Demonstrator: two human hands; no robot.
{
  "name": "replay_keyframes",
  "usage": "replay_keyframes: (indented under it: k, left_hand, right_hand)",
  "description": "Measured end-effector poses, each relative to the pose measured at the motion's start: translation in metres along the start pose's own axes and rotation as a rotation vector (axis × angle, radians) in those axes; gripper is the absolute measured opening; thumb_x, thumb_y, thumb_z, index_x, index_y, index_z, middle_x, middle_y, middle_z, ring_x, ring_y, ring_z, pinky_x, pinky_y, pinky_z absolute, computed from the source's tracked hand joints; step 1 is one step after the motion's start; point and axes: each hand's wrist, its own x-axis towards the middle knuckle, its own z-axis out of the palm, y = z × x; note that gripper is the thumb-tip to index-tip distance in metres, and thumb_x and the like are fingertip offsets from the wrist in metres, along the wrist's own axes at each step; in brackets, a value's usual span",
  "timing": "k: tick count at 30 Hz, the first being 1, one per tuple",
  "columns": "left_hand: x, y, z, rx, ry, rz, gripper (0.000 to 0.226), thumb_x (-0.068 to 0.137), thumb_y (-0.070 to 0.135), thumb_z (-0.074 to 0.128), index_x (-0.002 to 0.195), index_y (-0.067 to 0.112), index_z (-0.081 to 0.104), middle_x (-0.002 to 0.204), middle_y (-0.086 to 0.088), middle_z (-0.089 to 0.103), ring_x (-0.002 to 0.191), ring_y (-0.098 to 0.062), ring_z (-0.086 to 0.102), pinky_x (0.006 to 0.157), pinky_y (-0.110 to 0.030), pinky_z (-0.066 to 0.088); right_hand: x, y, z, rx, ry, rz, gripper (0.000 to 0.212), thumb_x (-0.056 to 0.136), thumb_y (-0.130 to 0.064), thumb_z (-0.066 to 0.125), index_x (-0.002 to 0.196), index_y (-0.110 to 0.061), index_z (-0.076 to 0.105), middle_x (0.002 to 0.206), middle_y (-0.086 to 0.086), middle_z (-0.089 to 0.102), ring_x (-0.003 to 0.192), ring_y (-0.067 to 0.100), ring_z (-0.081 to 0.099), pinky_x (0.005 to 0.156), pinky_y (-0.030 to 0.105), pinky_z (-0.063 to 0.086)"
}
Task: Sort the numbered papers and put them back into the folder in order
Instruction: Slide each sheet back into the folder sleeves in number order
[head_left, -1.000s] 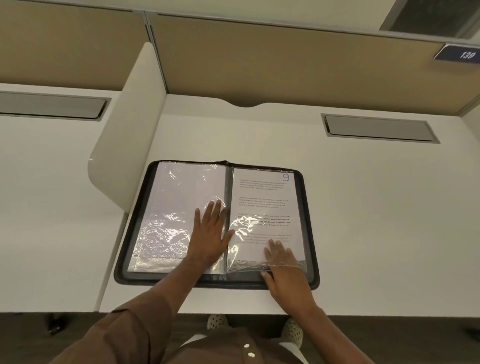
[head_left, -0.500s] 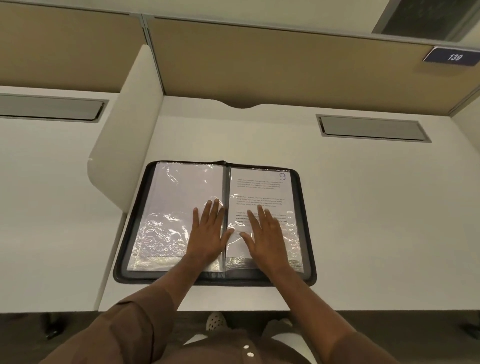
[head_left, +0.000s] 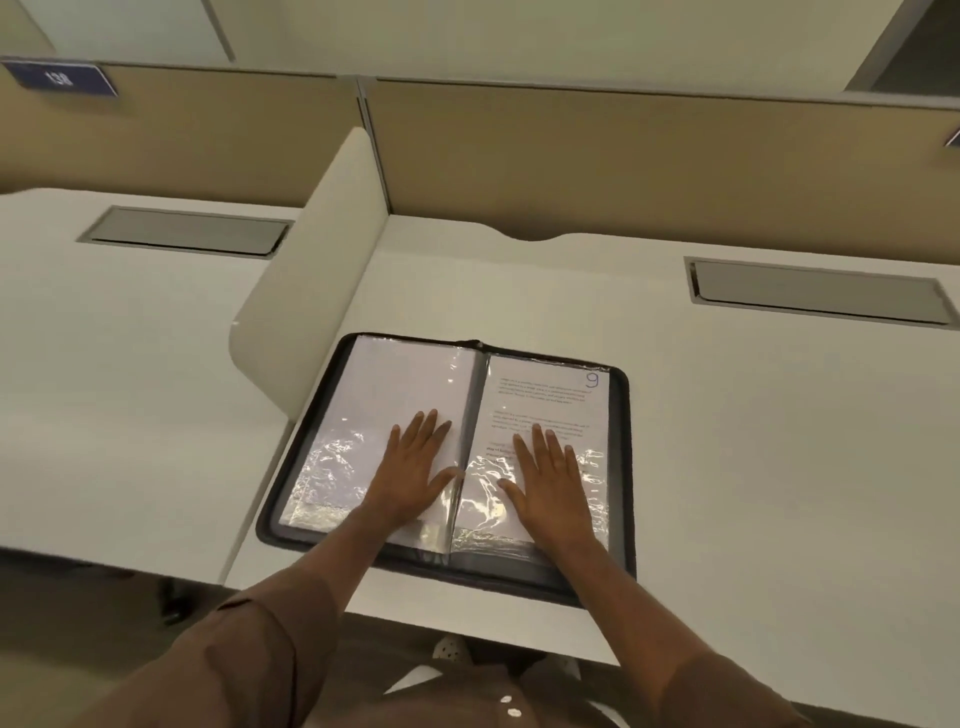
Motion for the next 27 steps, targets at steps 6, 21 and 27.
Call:
replay_keyframes:
  k: [6, 21, 27]
  left_hand:
    - [-0.02, -0.023, -0.017, -0.01, 0.069, -0.363, 0.075, 0.102, 0.057, 0.035, 0.161, 0.016, 0.016, 0.169, -0.007, 0.009, 0.156, -0.026, 0.006, 0.126, -0.051, 0.007]
    - [-0.039, -0.078, -0.043, 0.036, 0.181, -0.83, 0.065, 0.097, 0.044, 0.056, 0.146, 0.004, 0.042, 0.143, -0.017, 0.053, 0.126, -0.039, 0.053, 0.099, -0.052, 0.045]
    - [-0.031, -0.086, -0.054, 0.057, 0.203, -0.863, 0.053, 0.097, 0.041, 0.057, 0.133, 0.003, 0.052, 0.118, -0.02, 0.061, 0.105, -0.041, 0.059, 0.084, -0.049, 0.048]
  right_hand:
    - [0.008, 0.008, -0.015, 0.024, 0.033, -0.077, 0.086, 0.092, -0.069, -0.005, 0.163, -0.021, 0.009, 0.169, 0.008, -0.006, 0.156, 0.027, -0.01, 0.126, 0.045, -0.004]
    - [0.038, 0.005, 0.002, -0.047, 0.009, 0.013, 0.082, 0.097, -0.065, 0.01, 0.158, -0.014, 0.032, 0.166, 0.017, 0.02, 0.153, 0.035, 0.017, 0.124, 0.053, 0.015]
    - [0.041, -0.001, 0.015, -0.05, 0.034, 0.027, 0.081, 0.098, -0.066, 0.003, 0.161, -0.017, 0.019, 0.168, 0.013, 0.006, 0.156, 0.031, 0.003, 0.126, 0.051, 0.01]
